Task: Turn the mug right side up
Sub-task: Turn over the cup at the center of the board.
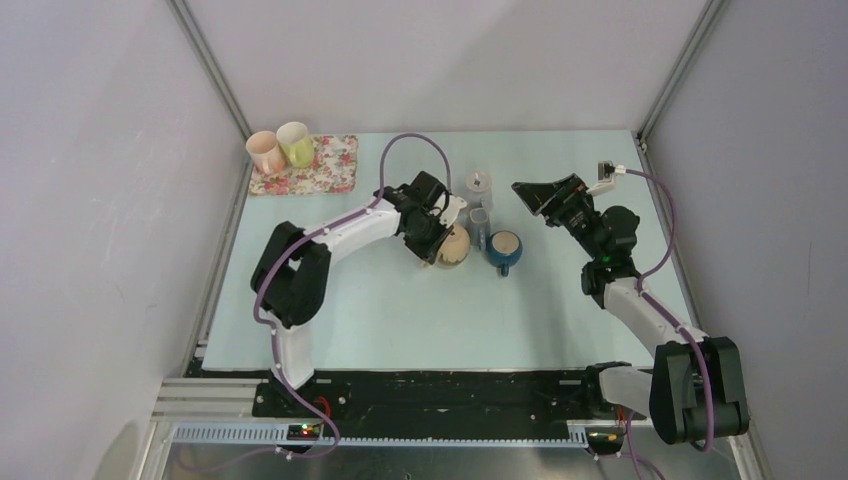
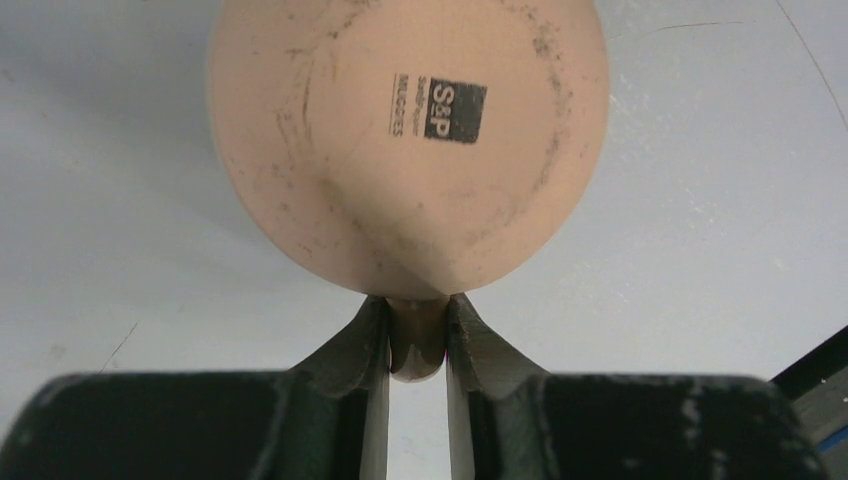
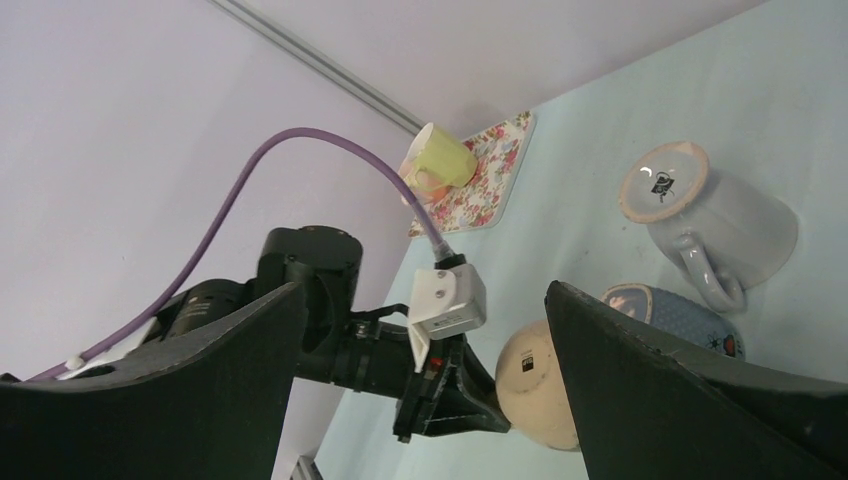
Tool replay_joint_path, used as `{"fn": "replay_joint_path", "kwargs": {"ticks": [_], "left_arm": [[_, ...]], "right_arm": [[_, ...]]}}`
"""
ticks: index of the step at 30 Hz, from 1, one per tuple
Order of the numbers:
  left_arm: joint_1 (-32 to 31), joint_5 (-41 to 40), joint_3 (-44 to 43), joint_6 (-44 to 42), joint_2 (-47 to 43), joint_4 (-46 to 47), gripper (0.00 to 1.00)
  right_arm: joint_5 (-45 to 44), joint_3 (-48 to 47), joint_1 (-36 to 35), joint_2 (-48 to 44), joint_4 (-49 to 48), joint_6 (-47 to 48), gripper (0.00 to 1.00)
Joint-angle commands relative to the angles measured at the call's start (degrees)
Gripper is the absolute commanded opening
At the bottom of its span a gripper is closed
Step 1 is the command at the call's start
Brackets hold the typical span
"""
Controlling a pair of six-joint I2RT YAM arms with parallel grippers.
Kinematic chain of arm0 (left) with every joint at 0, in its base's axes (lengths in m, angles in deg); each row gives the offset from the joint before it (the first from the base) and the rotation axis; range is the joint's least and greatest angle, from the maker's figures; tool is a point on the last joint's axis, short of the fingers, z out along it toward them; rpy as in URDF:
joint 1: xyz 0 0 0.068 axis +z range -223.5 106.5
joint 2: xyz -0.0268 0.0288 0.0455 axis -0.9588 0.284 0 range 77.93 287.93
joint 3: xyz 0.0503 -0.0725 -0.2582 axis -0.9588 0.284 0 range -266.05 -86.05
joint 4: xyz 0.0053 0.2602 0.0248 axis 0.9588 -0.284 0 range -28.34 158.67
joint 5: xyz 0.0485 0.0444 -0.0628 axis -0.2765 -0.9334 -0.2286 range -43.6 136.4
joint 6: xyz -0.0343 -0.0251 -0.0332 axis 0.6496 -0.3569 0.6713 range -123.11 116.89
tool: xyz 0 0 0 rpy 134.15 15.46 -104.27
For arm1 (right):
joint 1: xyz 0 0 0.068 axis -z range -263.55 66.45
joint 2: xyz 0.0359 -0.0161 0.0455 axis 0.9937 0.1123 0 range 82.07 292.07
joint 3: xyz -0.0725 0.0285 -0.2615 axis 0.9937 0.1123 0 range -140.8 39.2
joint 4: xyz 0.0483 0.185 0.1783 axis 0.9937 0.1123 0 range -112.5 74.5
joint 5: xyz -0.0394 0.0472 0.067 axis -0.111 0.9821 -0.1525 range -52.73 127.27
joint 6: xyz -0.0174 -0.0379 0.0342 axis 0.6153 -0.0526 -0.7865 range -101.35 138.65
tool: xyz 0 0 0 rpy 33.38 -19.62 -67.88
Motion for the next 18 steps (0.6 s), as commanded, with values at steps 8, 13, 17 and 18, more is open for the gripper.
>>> {"fn": "replay_joint_path", "kwargs": {"ticks": [8, 13, 17, 18], "left_arm": [[0.1, -3.7, 0.4, -2.3, -12.2, 0.1, 0.0], [0.6, -3.3, 0.3, -3.3, -15.2, 0.1, 0.0], [1.1, -2.3, 0.2, -4.3, -16.8, 0.1, 0.0], [1.4, -1.6, 0.1, -4.6, -17.4, 0.1, 0.0]], "right_arm": [[-0.4, -1.4, -0.4, -3.2, -0.7, 0.6, 0.94], [-0.4, -1.4, -0.6, -2.4, -0.9, 0.7, 0.94], [-0.1, -1.5, -1.6, -1.7, -1.3, 1.3, 0.94], [-0.1, -1.5, -2.0, -1.6, -1.7, 1.6, 0.94]]}}
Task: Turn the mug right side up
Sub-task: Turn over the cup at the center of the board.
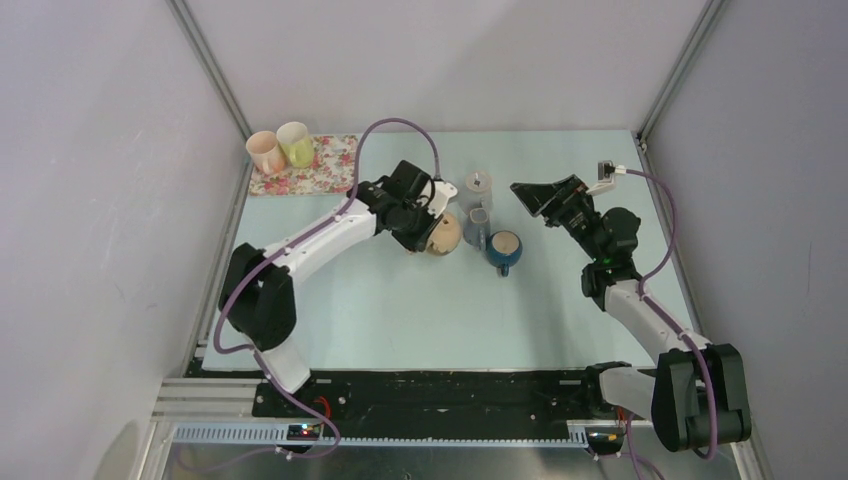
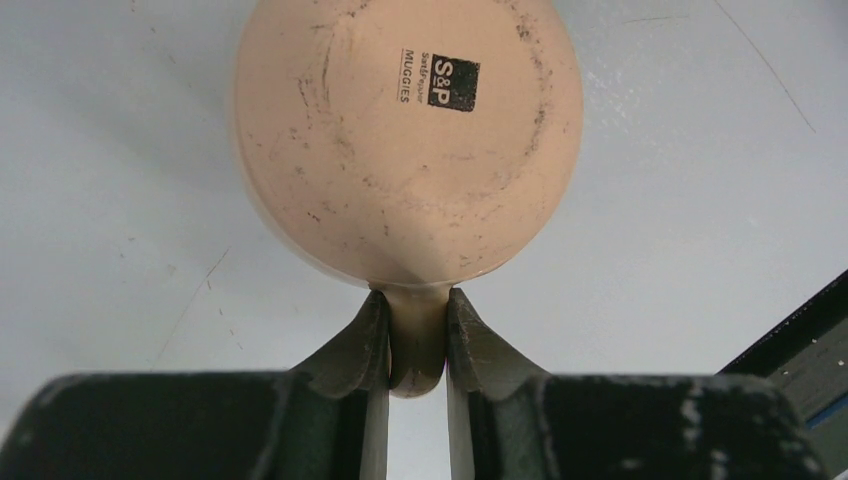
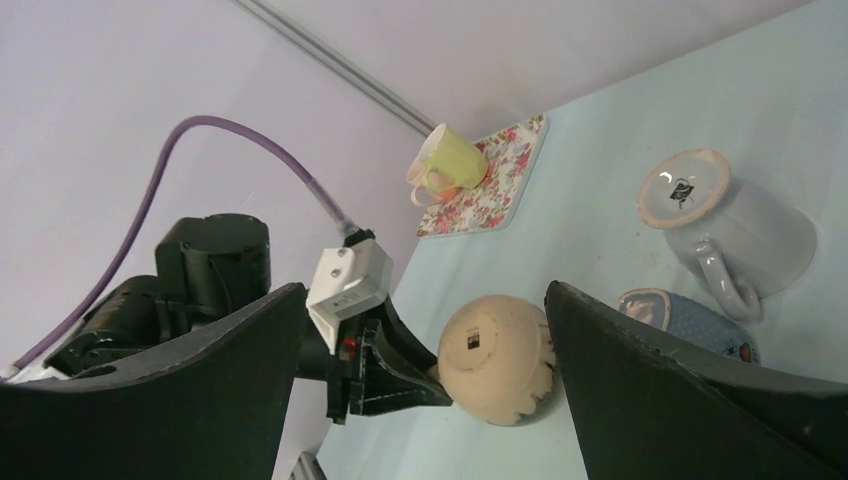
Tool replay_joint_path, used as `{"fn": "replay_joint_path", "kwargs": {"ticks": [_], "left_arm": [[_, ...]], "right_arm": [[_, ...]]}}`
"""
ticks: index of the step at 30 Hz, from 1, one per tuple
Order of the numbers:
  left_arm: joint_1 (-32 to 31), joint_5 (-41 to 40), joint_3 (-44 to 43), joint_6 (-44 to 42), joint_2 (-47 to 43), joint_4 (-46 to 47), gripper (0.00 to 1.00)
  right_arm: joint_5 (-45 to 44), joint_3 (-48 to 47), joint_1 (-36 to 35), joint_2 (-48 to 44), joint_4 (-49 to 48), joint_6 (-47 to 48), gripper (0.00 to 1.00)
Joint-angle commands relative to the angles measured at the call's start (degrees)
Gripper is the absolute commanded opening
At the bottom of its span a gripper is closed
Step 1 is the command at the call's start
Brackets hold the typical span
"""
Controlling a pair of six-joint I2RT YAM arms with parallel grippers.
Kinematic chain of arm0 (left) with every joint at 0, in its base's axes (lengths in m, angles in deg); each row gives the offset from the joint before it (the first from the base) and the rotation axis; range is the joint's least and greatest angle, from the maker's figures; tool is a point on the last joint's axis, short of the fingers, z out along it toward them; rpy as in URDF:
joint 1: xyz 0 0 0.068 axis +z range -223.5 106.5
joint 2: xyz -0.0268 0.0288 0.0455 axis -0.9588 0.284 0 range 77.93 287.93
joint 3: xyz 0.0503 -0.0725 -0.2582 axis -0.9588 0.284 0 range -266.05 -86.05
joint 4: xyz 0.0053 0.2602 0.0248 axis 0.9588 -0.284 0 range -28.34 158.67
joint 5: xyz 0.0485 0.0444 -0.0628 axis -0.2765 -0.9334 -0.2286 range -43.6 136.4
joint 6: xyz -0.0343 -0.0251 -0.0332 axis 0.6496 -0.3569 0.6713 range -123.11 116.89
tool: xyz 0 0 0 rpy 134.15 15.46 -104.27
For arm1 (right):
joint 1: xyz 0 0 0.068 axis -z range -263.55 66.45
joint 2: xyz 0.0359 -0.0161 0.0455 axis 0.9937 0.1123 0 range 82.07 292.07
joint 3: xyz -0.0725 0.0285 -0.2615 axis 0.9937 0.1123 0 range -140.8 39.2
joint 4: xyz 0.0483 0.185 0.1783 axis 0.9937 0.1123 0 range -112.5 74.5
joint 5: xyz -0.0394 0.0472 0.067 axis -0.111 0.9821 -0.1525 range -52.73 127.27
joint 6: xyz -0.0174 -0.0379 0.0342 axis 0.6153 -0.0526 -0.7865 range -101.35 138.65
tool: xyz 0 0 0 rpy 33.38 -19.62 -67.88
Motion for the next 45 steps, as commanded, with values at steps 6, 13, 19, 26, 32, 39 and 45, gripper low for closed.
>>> {"fn": "replay_joint_path", "kwargs": {"ticks": [6, 13, 19, 26, 32, 39, 45], "left_arm": [[3.9, 6.3, -5.9, -3.5, -8.6, 3.4, 0.0], [7.4, 18.1, -16.4, 2.5, -9.3, 4.3, 0.0], [9.6, 27.3, -18.0, 9.9, -10.1, 9.0, 0.0], [12.0, 37.2, -12.3, 22.0, -11.8, 19.0, 0.0], [13.4, 42.6, -2.1, 37.9, -14.2, 41.7, 0.0], [13.7, 44.4, 10.3, 60.1, -14.3, 68.3, 0.0], [13.7, 44.5, 16.7, 72.6, -14.1, 90.6, 0.0]], "right_arm": [[2.8, -1.7, -3.6, 1.5, -4.6, 2.6, 0.95], [7.3, -2.7, -6.6, 3.6, -7.7, 3.7, 0.97], [9.2, -2.8, -7.8, 5.0, -9.4, 4.1, 0.99], [14.5, -2.6, -8.0, 5.7, -15.9, 0.2, 0.99], [17.7, -2.4, -8.6, 4.8, -20.5, -2.0, 1.0], [16.6, -2.4, -10.3, 4.0, -18.8, -1.2, 1.0], [14.9, -2.4, -11.4, 5.4, -16.7, -0.9, 0.99]]}}
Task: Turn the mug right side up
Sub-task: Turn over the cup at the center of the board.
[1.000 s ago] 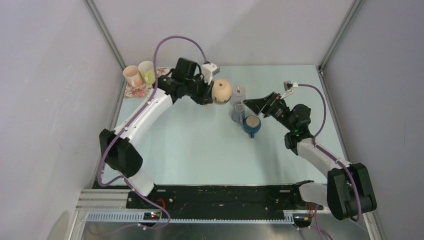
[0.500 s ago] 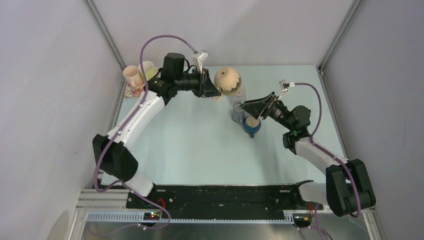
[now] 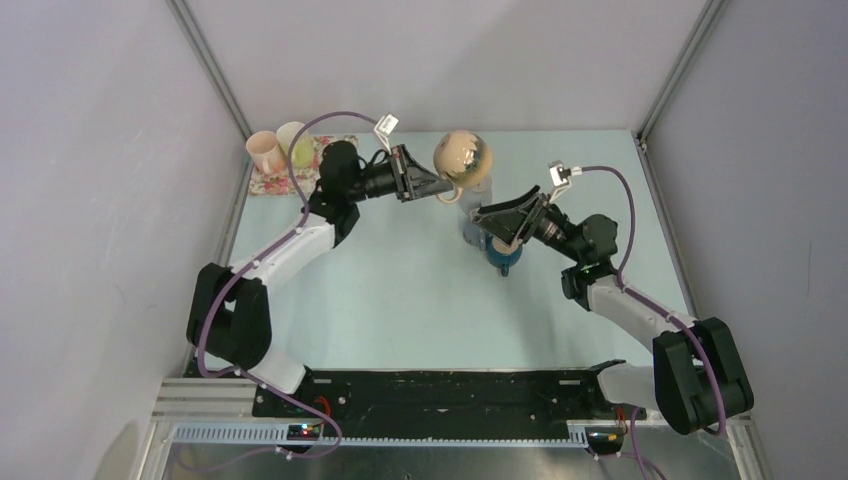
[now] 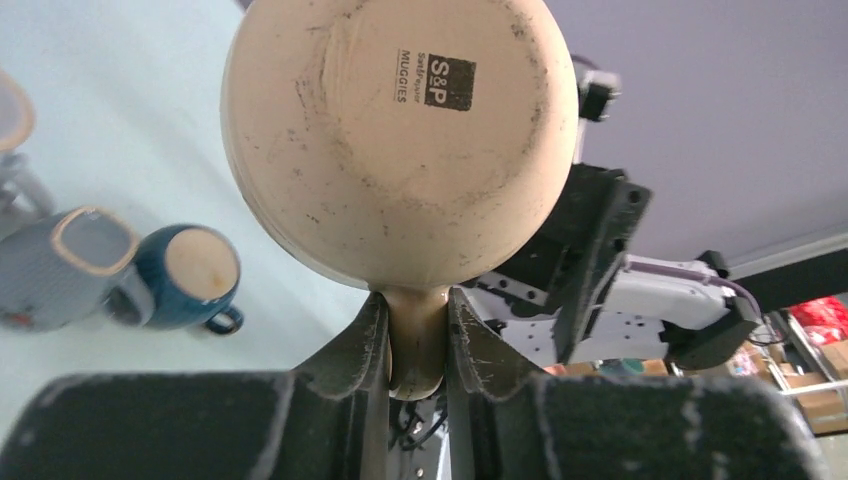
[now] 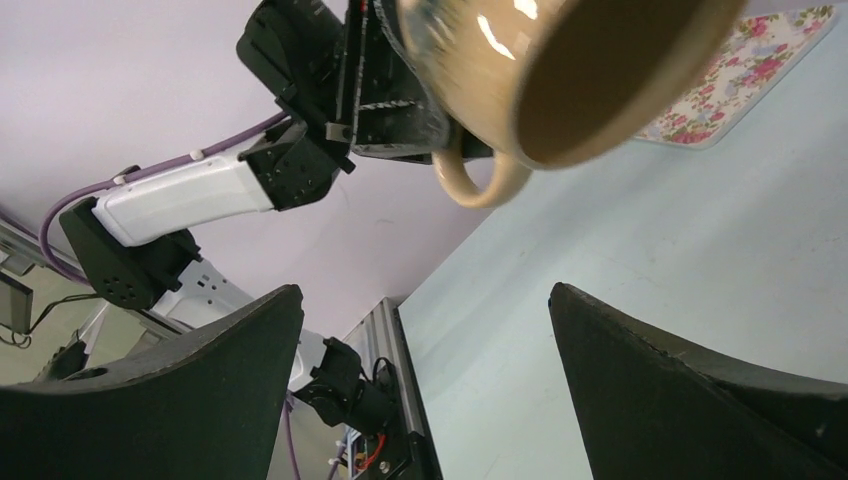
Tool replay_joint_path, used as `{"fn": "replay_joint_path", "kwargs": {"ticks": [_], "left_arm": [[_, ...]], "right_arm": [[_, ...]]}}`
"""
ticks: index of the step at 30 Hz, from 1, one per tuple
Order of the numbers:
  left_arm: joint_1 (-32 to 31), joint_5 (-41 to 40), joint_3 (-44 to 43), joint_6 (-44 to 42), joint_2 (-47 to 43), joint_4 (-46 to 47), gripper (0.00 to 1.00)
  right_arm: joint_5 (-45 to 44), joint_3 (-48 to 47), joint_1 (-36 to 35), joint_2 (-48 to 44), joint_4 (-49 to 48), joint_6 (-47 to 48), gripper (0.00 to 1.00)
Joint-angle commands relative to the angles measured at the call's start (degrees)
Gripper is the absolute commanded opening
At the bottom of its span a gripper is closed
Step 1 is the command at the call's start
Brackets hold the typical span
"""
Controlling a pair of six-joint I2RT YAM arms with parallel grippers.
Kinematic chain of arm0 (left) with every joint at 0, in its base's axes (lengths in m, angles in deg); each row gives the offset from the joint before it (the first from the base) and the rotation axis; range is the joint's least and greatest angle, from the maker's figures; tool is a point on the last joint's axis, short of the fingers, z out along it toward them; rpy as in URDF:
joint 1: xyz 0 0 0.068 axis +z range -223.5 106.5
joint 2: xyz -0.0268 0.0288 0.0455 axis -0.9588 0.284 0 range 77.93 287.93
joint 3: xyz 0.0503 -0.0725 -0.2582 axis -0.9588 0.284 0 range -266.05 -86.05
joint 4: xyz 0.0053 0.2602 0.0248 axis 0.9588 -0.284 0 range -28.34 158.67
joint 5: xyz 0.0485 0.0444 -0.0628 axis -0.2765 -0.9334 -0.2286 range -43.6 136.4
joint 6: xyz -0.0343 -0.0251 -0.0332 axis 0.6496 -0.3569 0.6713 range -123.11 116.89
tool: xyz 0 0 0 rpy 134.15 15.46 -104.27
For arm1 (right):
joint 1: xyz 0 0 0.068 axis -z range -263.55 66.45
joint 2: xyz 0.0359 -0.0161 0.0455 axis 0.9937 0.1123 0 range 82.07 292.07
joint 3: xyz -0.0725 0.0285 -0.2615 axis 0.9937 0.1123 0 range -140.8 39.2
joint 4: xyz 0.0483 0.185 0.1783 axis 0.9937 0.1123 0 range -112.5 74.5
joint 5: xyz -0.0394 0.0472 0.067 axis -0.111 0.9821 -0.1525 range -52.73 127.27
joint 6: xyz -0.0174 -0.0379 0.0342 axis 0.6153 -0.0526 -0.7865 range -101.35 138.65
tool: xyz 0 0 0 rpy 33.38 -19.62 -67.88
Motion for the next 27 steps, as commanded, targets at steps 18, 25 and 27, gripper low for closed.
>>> {"fn": "replay_joint_path", "kwargs": {"ticks": [18, 25, 27], "left_arm": [[-5.6, 0.9, 6.4, 19.1, -1.1, 39.1, 0.0], [-7.9, 0.9, 6.2, 20.9, 1.5, 42.8, 0.0], [-8.2, 0.8, 6.4, 20.9, 2.2, 43.0, 0.0]], "right_arm": [[-4.4, -1.1, -3.4, 0.9, -4.2, -3.0, 0.95], [-5.2, -0.2, -4.6, 1.7, -9.9, -5.8, 0.89], [-5.3, 0.0, -4.7, 1.5, -11.1, -6.3, 0.87]]}}
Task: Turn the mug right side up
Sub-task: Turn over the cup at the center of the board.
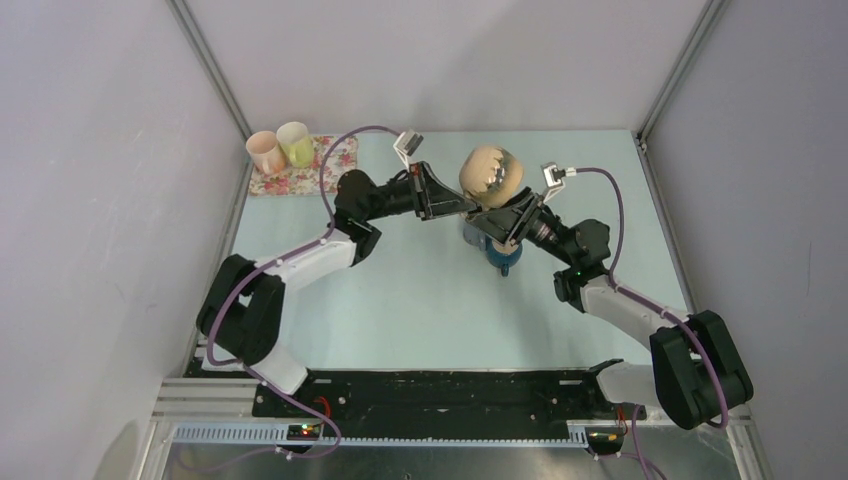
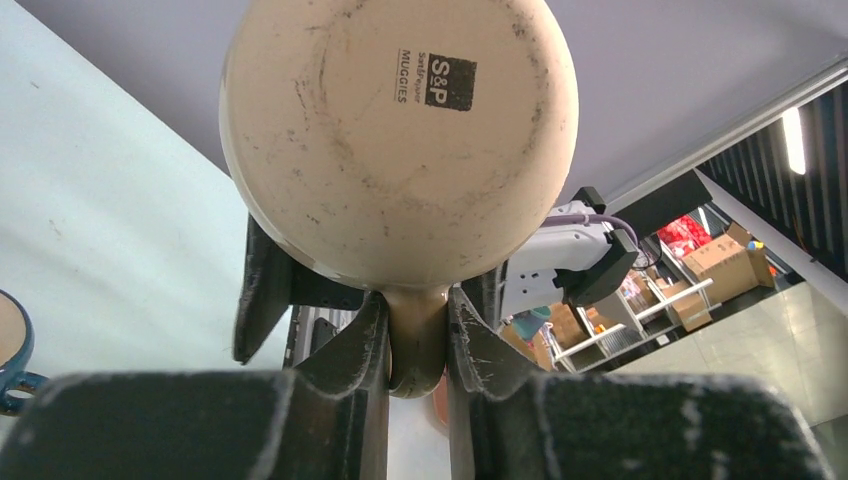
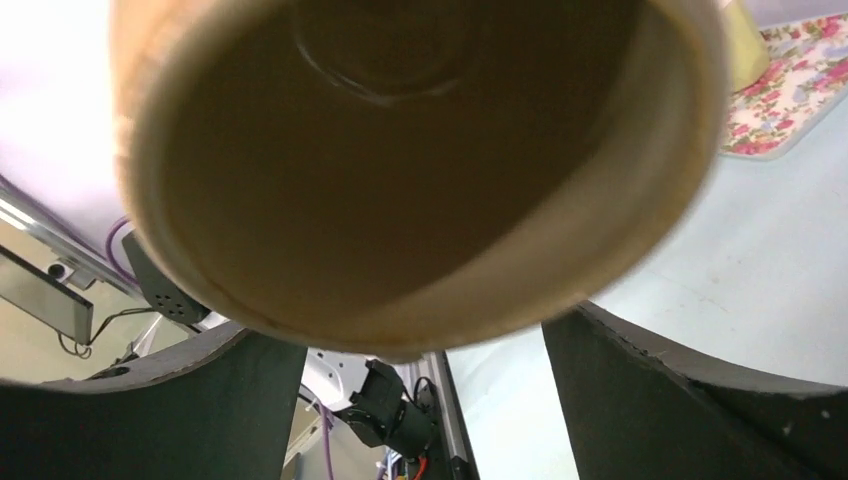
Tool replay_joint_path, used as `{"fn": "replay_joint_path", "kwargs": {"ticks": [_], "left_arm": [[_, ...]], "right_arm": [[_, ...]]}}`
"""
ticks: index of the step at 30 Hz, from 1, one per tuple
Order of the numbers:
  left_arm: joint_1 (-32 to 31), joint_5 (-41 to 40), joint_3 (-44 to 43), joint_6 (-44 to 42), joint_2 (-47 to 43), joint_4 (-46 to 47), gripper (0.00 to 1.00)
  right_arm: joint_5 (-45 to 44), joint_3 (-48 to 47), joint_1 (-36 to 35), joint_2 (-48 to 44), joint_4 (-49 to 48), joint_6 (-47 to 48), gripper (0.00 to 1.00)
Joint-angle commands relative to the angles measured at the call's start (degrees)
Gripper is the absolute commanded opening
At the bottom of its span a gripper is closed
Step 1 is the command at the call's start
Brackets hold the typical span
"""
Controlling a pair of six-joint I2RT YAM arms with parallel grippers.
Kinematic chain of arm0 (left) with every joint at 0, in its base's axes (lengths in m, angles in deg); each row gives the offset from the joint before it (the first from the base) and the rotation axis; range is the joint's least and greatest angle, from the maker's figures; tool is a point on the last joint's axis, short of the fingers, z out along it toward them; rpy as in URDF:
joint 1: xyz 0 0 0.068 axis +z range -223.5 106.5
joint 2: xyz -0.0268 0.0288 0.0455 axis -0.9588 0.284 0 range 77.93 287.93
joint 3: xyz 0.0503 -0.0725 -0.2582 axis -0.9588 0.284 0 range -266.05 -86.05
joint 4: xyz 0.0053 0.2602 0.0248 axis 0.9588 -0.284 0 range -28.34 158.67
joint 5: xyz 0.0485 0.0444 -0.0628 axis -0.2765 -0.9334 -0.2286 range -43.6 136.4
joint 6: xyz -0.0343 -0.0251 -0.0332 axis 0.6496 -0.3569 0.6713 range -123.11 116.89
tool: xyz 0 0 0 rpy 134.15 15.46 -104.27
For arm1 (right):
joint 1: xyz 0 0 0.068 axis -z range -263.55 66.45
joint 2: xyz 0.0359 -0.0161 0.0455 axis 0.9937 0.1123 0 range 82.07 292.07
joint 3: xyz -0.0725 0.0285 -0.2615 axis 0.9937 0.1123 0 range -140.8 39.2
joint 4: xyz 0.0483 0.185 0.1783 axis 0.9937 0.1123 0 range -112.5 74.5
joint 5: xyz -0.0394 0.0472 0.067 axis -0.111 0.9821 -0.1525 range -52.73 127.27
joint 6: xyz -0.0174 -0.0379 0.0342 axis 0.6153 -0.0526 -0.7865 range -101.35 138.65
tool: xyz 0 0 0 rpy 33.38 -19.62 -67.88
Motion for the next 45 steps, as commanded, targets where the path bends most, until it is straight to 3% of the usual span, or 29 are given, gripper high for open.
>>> {"fn": "replay_joint_path", "kwargs": {"ticks": [1, 19, 21, 24, 28, 34, 36, 37, 45], "left_arm": [[-0.7, -1.2, -1.7, 1.0, 0.3, 9.2, 0.0], [-2.6, -0.5, -1.5, 0.2, 2.1, 9.7, 0.0], [-2.6, -0.5, -1.3, 0.1, 2.1, 9.7, 0.0], [-2.5, -0.5, -1.3, 0.1, 2.1, 9.7, 0.0], [-2.5, -0.5, -1.3, 0.1, 2.3, 9.7, 0.0], [-2.6, -0.3, -1.5, -0.2, 2.5, 9.5, 0.0], [-2.5, -0.1, -1.6, -0.3, 2.5, 9.4, 0.09], [-2.6, -0.1, -1.7, -0.4, 2.5, 9.3, 0.21], [-2.2, 0.5, -2.4, -0.6, 2.3, 8.8, 0.72]], "right_arm": [[-1.2, 0.1, -0.5, -0.1, -7.1, -1.8, 0.86], [-2.8, 0.1, 0.0, -0.5, -4.0, 1.1, 0.54], [-2.8, 0.2, 0.3, -0.5, -3.9, 1.5, 0.46], [-2.8, 0.1, 0.6, -0.6, -4.1, 2.1, 0.21], [-2.4, 0.1, 0.8, -1.1, -4.3, 3.0, 0.0], [-1.6, 0.1, 1.0, -1.2, -4.5, 4.8, 0.0], [-1.1, 0.1, 1.0, -1.4, -4.6, 5.7, 0.0], [-1.0, 0.1, 1.0, -1.5, -4.6, 6.2, 0.0], [-0.8, 0.2, 1.1, -2.1, -3.4, 8.3, 0.0]]}}
